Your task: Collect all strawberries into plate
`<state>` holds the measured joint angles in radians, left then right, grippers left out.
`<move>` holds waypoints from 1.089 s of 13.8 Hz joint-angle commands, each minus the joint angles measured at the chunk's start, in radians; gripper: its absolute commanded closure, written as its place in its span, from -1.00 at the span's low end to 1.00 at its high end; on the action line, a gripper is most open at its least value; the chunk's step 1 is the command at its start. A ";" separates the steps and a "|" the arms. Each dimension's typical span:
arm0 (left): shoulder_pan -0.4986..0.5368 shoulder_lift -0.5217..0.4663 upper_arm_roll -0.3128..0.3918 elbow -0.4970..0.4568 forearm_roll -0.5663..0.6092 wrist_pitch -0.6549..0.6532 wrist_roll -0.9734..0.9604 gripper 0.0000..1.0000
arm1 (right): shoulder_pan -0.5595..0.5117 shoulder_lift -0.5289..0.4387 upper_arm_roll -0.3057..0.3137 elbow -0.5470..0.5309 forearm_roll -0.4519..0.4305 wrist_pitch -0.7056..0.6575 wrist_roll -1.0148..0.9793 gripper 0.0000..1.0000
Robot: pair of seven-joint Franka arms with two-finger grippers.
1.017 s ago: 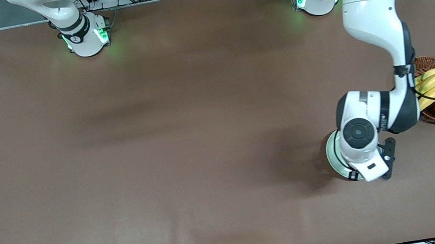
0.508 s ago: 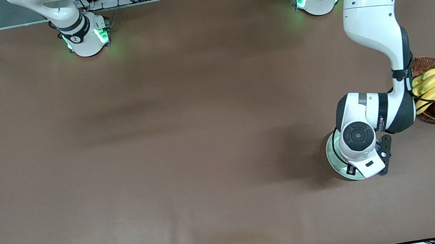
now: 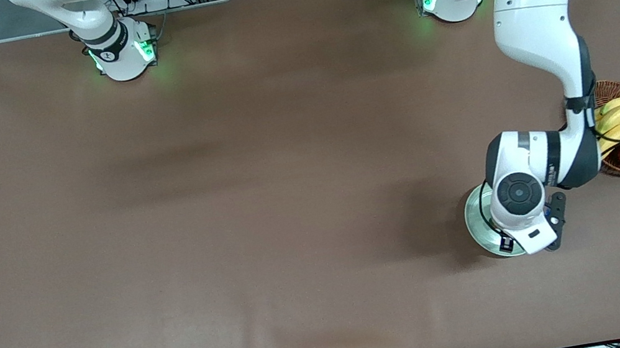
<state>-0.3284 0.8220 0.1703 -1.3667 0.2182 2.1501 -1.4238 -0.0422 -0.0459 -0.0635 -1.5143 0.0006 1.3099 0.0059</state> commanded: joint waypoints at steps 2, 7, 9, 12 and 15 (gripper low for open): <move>0.058 -0.142 -0.015 -0.019 -0.083 -0.117 0.247 -1.00 | -0.013 -0.003 0.002 0.003 0.012 -0.011 0.020 -1.00; 0.103 -0.311 -0.015 -0.020 -0.140 -0.306 0.531 -1.00 | -0.010 -0.003 0.004 0.005 0.016 -0.009 0.072 -1.00; 0.098 -0.365 -0.015 -0.020 -0.151 -0.384 0.620 -1.00 | -0.008 -0.003 0.004 0.005 0.016 -0.009 0.068 -1.00; 0.103 -0.479 -0.020 -0.046 -0.166 -0.495 0.768 -1.00 | -0.010 -0.002 0.004 0.005 0.015 -0.009 0.057 -1.00; 0.130 -0.633 -0.043 -0.147 -0.192 -0.507 0.928 -1.00 | -0.010 -0.002 0.004 0.005 0.013 -0.008 0.054 -1.00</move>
<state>-0.2221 0.3097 0.1522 -1.4074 0.0473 1.6448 -0.5787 -0.0452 -0.0455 -0.0645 -1.5145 0.0051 1.3089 0.0537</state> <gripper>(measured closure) 0.000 0.000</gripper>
